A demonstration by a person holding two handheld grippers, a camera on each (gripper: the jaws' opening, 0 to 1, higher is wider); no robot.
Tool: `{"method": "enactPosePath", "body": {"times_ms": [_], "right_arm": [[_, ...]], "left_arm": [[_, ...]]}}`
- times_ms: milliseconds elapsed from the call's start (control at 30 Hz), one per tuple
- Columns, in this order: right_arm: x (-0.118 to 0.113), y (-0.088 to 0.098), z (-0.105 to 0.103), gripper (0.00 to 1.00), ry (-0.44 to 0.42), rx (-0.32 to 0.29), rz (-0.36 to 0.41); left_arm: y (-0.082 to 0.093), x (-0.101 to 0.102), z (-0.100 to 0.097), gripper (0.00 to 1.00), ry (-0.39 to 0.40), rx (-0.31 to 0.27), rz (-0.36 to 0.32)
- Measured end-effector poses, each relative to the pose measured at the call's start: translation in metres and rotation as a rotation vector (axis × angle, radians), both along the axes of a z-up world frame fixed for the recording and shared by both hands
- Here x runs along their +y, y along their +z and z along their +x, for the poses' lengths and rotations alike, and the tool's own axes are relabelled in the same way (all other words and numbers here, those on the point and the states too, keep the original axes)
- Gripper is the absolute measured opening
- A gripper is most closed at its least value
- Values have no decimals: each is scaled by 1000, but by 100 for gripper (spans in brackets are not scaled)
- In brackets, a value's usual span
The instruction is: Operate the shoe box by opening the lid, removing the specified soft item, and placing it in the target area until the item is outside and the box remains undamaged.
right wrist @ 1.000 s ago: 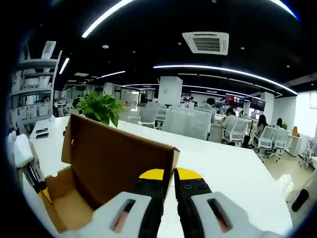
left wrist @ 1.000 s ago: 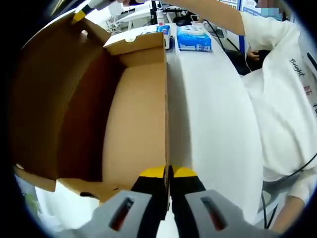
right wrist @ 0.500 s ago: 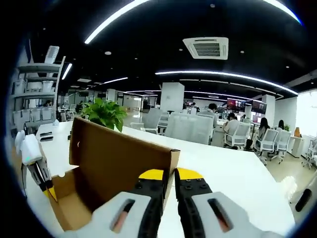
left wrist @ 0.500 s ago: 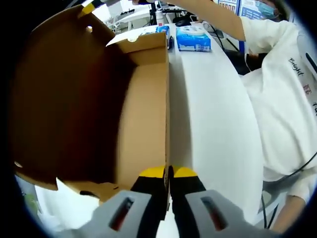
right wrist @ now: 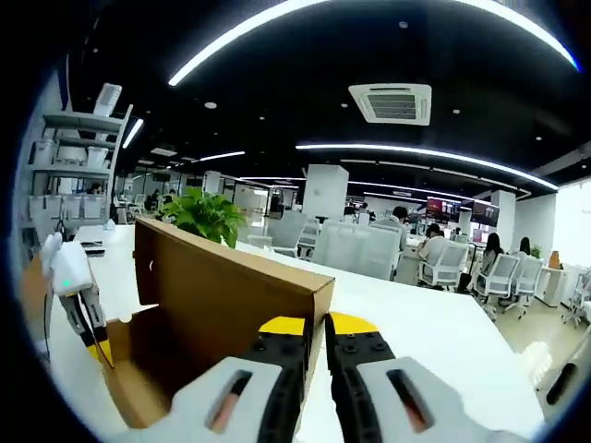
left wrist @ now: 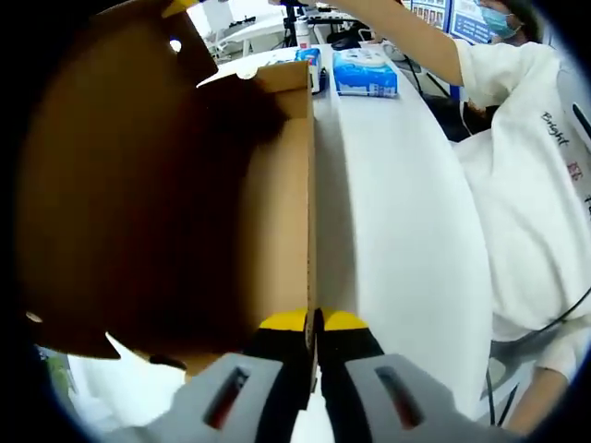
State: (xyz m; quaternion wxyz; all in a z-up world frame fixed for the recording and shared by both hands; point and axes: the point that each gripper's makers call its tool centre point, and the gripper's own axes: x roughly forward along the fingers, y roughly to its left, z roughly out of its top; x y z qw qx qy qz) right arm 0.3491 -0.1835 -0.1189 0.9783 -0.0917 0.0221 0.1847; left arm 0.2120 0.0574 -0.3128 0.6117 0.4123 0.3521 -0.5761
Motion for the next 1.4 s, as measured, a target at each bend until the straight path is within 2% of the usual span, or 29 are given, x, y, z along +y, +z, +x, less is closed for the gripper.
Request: {"method": "enactPosePath", "body": {"times_ms": [267, 533, 700, 867, 1033, 1233, 1267, 1333, 1400], "right_arm": [[1, -4, -21, 5, -15, -36, -33], [-2, -7, -40, 5, -16, -58, 30], [-3, -8, -47, 5, -41, -81, 12], [-8, -9, -48, 5, -61, -128, 99], [-5, -9, -53, 4, -83, -144, 82], [-5, -11, -54, 2, -103, -161, 65], [-8, -13, -56, 1, -156, -206, 60], [-9, -15, -55, 1, -161, -213, 73], [-10, -14, -55, 1, -165, -215, 76]], "left_arm": [[0, 1, -2, 2, -13, -8, 1], [0, 1, -4, 2, -39, -13, -1], [0, 1, -5, 2, -53, -15, -2], [0, 1, -5, 2, -56, -35, -9], [0, 0, -5, 2, -64, -39, 7], [3, -3, -4, 2, -31, 2, -30], [3, -5, -2, 3, -32, -9, -39], [5, -8, -2, 4, -59, -34, -65], [6, -9, -1, 4, -45, -35, -86]]}}
